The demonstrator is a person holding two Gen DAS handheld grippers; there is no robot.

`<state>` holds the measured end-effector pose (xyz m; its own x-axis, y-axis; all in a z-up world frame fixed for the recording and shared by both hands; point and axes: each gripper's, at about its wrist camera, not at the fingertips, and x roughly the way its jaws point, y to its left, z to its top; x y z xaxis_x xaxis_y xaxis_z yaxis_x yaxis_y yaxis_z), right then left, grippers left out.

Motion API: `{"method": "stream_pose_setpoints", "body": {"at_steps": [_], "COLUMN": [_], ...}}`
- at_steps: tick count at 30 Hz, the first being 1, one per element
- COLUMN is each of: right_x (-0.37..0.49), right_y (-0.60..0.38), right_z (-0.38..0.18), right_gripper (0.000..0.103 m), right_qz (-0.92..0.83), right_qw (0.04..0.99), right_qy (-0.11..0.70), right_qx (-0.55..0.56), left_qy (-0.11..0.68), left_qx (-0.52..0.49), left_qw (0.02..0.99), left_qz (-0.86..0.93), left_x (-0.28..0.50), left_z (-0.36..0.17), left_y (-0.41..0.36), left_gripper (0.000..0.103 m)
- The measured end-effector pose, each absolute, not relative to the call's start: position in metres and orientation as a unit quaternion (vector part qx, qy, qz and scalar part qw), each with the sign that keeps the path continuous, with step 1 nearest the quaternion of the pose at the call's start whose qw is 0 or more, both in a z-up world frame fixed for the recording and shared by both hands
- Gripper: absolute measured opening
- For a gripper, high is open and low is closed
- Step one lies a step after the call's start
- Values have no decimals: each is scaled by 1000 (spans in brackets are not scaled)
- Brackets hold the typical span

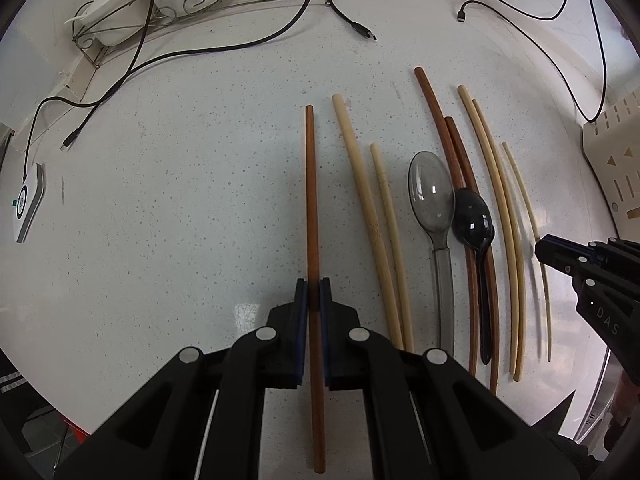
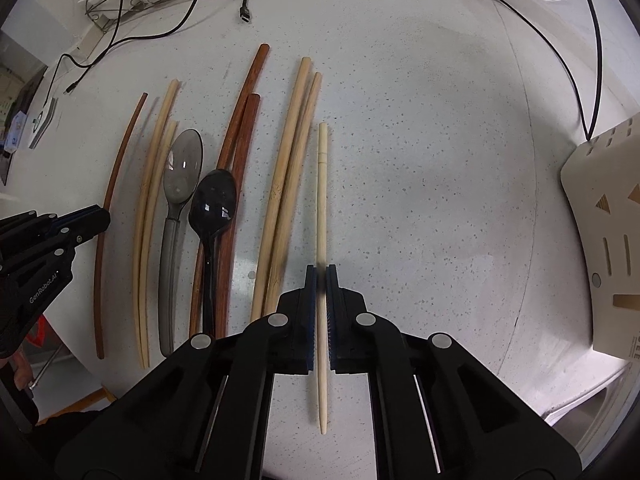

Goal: Organize utensils
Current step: 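Lift both held chopsticks upright and carry them toward the cream holder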

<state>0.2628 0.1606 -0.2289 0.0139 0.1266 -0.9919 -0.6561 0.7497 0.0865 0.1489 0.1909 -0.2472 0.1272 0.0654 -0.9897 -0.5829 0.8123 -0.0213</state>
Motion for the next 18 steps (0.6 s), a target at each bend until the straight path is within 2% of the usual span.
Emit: {"method": "stream_pose_setpoints", "body": {"at_steps": [12, 18], "right_x": [280, 287], "right_y": [112, 81], "right_z": [-185, -154], "right_gripper": [4, 4], "right_qz": [278, 254], "right_qw": [724, 764], "right_qy": [618, 588], "right_qx": [-128, -81], "left_qy": [587, 557], "left_qx": [-211, -208], "left_qw": [753, 779], "left_qz": [211, 199], "left_x": [141, 153], "left_z": [-202, -174], "left_y": [202, 180], "left_gripper": [6, 6]}}
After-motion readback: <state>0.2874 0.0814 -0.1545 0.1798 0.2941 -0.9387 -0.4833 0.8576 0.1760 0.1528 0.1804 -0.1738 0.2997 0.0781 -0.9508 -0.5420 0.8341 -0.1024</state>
